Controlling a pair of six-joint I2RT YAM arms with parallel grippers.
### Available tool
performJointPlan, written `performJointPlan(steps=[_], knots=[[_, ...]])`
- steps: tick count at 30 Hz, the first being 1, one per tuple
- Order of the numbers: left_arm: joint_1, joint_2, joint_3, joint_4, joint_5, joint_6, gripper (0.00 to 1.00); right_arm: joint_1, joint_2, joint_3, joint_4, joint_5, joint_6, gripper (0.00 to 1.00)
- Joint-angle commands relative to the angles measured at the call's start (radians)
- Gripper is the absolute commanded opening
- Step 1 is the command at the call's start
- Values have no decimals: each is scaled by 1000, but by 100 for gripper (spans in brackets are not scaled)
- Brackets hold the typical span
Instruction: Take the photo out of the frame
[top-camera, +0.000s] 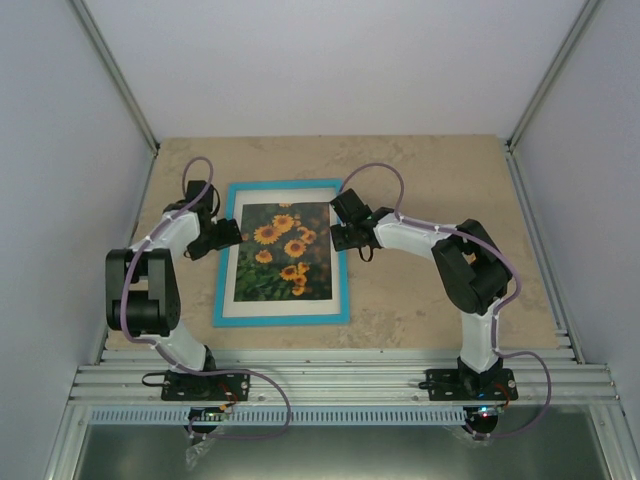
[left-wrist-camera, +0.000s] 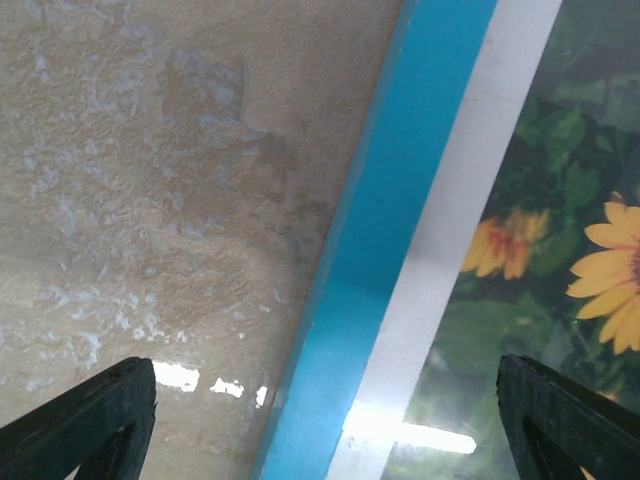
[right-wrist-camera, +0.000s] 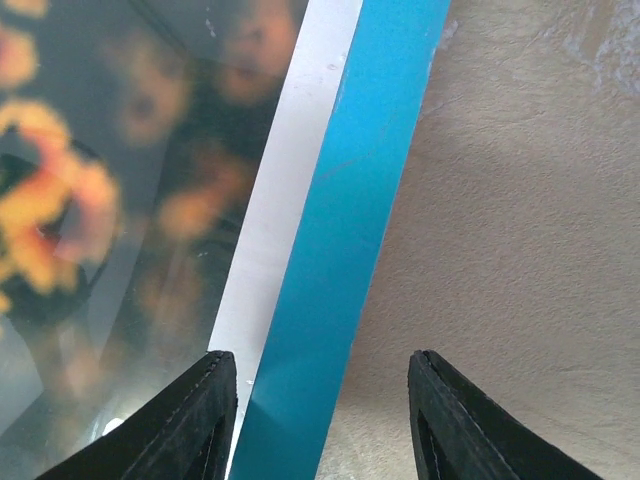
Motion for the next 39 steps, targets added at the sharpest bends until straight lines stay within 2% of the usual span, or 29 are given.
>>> performJointPlan(steps=[1,13,28,34,39], knots=[[-2,38,37,-25,-18,4,92,13,23,14,9,45,-4,48],[-32,131,74,-51,-48,3,62,30,51,18,19,61,7,43],[-32,89,72,-58,-64,12,12,46,19,25,8,78,22,30],[-32,46,71,-57,-82,11,2,54,7,28,-1,79,27,25],[-32,10,70,-61,-87,13,0,58,5,45,-18,76,24,23]])
